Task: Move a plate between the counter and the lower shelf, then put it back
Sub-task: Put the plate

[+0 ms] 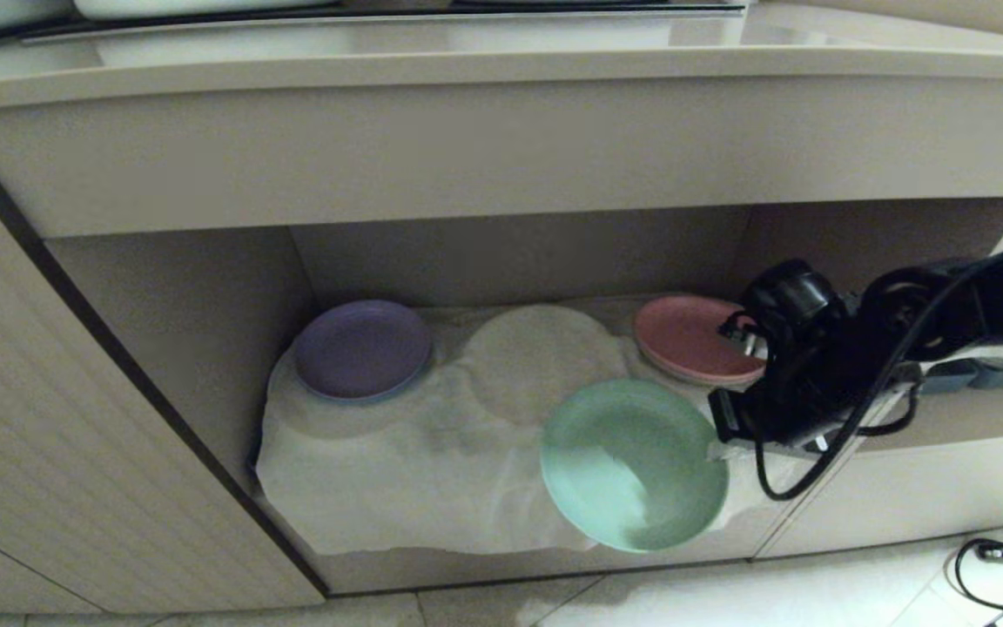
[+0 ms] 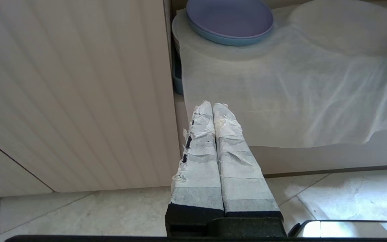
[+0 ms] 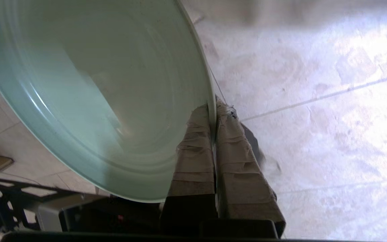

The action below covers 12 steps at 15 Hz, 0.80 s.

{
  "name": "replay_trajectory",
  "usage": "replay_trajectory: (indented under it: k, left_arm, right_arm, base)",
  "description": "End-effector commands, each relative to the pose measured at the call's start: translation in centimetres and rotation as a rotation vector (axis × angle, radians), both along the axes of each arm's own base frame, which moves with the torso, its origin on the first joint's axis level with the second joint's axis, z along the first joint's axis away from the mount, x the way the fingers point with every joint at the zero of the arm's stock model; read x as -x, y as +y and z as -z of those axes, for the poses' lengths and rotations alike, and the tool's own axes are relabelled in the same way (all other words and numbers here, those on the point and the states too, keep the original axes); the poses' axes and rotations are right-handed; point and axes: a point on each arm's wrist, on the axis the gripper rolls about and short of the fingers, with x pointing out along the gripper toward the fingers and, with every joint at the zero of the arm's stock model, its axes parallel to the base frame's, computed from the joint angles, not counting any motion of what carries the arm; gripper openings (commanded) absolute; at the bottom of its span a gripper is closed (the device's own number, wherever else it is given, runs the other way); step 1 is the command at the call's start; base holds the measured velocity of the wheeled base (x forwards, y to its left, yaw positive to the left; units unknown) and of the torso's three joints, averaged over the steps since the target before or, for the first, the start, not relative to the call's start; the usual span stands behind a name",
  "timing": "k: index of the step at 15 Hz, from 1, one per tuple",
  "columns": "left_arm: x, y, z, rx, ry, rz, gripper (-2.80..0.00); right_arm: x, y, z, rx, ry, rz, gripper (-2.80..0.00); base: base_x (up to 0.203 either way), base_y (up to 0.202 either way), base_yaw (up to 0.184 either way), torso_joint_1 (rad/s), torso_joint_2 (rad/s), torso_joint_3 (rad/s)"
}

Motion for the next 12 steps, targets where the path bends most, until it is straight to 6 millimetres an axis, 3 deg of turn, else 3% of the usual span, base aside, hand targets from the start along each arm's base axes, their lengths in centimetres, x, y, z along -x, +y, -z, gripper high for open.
replay_trajectory:
  k: [1,12]
  left_arm:
    - [0.0,0.0,0.0,0.001,0.000,-0.001,-2.80]
    - [0.0,0.0,0.0,0.001,0.000,0.000,-2.80]
  right_arm:
    - [1.2,-0.4,-0.7,-0.004,-0.005,0.000,-2.80]
    - [9.0,-4.5,-1.0,0.028,0.021,0.023,-2.80]
  base:
    - [0.000,0.000,0.000,0.000,0.00,0.000]
    - [0.000,0.000,0.000,0.000,0.00,0.000]
